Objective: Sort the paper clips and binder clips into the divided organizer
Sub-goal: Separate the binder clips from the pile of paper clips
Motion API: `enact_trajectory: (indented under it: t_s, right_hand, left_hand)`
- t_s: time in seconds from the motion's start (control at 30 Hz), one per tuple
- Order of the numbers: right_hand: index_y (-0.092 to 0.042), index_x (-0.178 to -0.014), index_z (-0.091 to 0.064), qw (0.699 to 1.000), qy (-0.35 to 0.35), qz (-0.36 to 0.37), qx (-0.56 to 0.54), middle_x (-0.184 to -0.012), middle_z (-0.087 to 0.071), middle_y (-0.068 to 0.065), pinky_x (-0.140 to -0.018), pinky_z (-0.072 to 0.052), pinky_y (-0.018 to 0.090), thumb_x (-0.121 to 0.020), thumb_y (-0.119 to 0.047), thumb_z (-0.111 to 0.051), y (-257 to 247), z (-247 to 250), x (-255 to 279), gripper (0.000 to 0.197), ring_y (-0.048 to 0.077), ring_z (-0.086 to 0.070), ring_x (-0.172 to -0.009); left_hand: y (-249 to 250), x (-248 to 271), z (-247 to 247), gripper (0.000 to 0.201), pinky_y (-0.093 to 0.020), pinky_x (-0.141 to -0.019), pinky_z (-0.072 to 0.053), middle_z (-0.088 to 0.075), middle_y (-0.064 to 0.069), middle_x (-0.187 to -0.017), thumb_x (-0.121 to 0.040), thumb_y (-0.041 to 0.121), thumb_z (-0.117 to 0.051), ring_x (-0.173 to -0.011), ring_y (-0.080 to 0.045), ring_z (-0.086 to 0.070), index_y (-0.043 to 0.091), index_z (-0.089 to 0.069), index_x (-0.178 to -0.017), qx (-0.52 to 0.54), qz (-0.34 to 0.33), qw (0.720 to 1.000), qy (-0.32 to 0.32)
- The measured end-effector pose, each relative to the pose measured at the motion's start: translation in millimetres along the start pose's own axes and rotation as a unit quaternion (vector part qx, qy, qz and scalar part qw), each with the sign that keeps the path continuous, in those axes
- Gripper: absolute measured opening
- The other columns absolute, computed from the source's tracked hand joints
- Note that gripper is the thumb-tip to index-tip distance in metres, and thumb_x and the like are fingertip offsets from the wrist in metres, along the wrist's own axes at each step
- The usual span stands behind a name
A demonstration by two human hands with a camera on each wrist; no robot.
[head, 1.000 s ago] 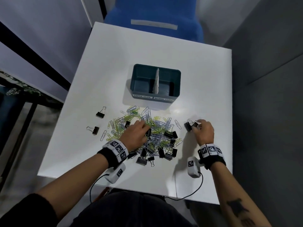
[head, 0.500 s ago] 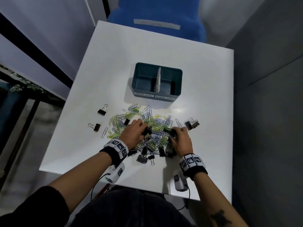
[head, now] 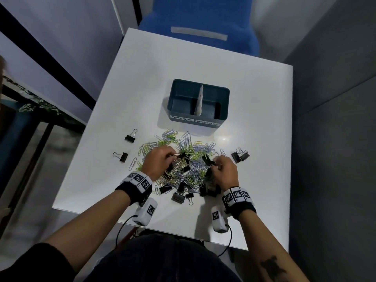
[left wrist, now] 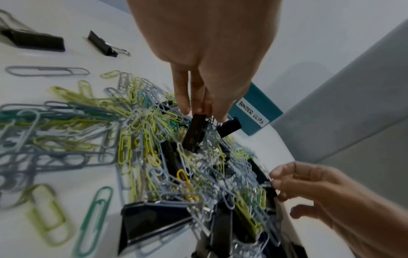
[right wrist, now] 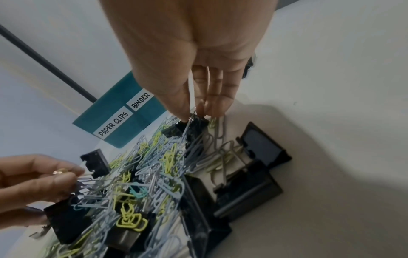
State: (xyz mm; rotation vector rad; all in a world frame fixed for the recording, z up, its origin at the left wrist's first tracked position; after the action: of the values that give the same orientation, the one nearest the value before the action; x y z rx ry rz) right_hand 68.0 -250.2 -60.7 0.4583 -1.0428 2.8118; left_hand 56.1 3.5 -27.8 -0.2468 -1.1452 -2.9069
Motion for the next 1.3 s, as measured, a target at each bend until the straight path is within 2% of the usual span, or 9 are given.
enact_trajectory:
  t_s: [0.13, 0.23, 0.33, 0.47, 0.67, 0.77, 0.9, 1.13, 1.3]
  right_hand:
    - [-0.022, -0.118, -0.059, 0.995, -0.068, 0.028, 0.073, -0.115, -0.05, 0.005, -0.083, -0.052, 0.039, -0.076, -0.015, -0.072, -1, -11, 3, 0.044, 0.025, -0.056, -0.099]
    - [-0.023, -0.108, -0.059, 0.995, -0.053, 0.04, 0.069, -0.108, -0.05, 0.003, -0.08, -0.051, 0.035, -0.076, -0.015, -0.075, -1, -11, 2, 0.037, 0.024, -0.057, -0.093]
    - [-0.021, -0.097, -0.057, 0.997, -0.047, 0.027, 0.052, -0.105, -0.049, 0.003, -0.076, -0.05, 0.033, -0.074, -0.015, -0.077, -1, -10, 0, 0.031, 0.022, -0.055, -0.087]
    - [-0.018, -0.08, -0.06, 0.998, -0.029, 0.028, 0.042, -0.094, -0.053, 0.001, -0.069, -0.044, 0.027, -0.076, -0.01, -0.073, -3, -6, -2, 0.015, 0.021, -0.057, -0.079]
    - [-0.016, -0.075, -0.06, 0.999, -0.004, 0.033, -0.005, -0.076, -0.064, 0.002, -0.064, -0.041, 0.023, -0.073, 0.004, -0.068, 4, 3, -2, 0.022, 0.017, -0.056, -0.067]
    - [-0.016, -0.079, -0.06, 0.999, 0.013, 0.032, -0.017, -0.076, -0.065, 0.003, -0.067, -0.048, 0.028, -0.073, 0.006, -0.061, 11, 7, 0, 0.023, 0.021, -0.06, -0.071]
    - [-0.021, -0.091, -0.06, 0.999, 0.0, 0.019, 0.025, -0.086, -0.06, 0.003, -0.069, -0.048, 0.029, -0.077, -0.014, -0.071, 16, 5, 0, 0.02, 0.02, -0.059, -0.074]
    - [-0.016, -0.093, -0.065, 1.0, 0.01, 0.003, 0.017, -0.087, -0.065, 0.008, -0.073, -0.051, 0.033, -0.075, -0.007, -0.071, 15, 8, -3, 0.021, 0.024, -0.062, -0.078]
    - [-0.013, -0.106, -0.067, 1.0, -0.004, 0.013, 0.025, -0.106, -0.055, 0.012, -0.075, -0.048, 0.027, -0.078, -0.007, -0.069, 13, 8, 0, 0.028, 0.021, -0.059, -0.072]
  left_hand:
    - [-13, 3, 17, 0.008, -0.02, -0.062, -0.05, -0.069, 0.006, -0.074, -0.08, 0.02, -0.076, -0.066, -0.004, -0.061, 0.017, -0.069, -0.081, 0.089, 0.084, 0.992, 0.039]
    - [-19, 6, 21, 0.017, -0.02, -0.059, -0.043, -0.065, 0.005, -0.068, -0.078, 0.022, -0.078, -0.061, -0.006, -0.055, 0.016, -0.063, -0.074, 0.115, 0.11, 0.986, 0.042]
    - [-20, 8, 25, 0.015, -0.025, -0.064, -0.048, -0.067, 0.007, -0.07, -0.08, 0.028, -0.077, -0.067, -0.01, -0.06, 0.021, -0.065, -0.074, 0.128, 0.102, 0.986, 0.029]
    - [-22, 14, 40, 0.005, -0.015, -0.067, -0.046, -0.069, 0.009, -0.078, -0.086, 0.026, -0.071, -0.074, -0.004, -0.063, 0.021, -0.07, -0.083, 0.16, 0.101, 0.98, 0.054]
    - [-70, 36, 80, 0.007, -0.028, -0.065, -0.049, -0.069, -0.004, -0.08, -0.092, 0.017, -0.061, -0.07, -0.013, -0.064, 0.014, -0.066, -0.091, 0.18, 0.197, 0.955, 0.127]
    - [-110, 55, 102, 0.009, -0.031, -0.068, -0.046, -0.07, -0.004, -0.078, -0.09, 0.022, -0.057, -0.075, -0.02, -0.064, 0.019, -0.064, -0.085, 0.121, 0.282, 0.939, 0.151]
    - [-148, 71, 114, 0.013, -0.037, -0.075, -0.047, -0.069, -0.004, -0.09, -0.089, 0.03, -0.052, -0.088, -0.029, -0.059, 0.024, -0.061, -0.081, -0.06, 0.358, 0.931, 0.036]
    - [-134, 65, 106, 0.021, -0.039, -0.08, -0.045, -0.063, -0.012, -0.112, -0.091, 0.028, -0.056, -0.101, -0.032, -0.055, 0.017, -0.062, -0.107, -0.136, 0.333, 0.933, 0.022]
    - [-77, 42, 75, 0.03, -0.039, -0.075, -0.046, -0.054, -0.007, -0.112, -0.092, 0.025, -0.055, -0.106, -0.027, -0.052, 0.017, -0.053, -0.121, -0.174, 0.161, 0.971, 0.02]
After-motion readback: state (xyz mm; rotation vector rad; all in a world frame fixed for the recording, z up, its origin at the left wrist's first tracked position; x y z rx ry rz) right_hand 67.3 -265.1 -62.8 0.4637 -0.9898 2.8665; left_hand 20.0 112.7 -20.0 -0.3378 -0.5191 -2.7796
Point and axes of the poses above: each hand's wrist, its own x-axis away from the middle knuckle, its own z-axis out of the back of the hand, y = z × x, the point moved 5 cm from there along -x, towards the middle knuckle
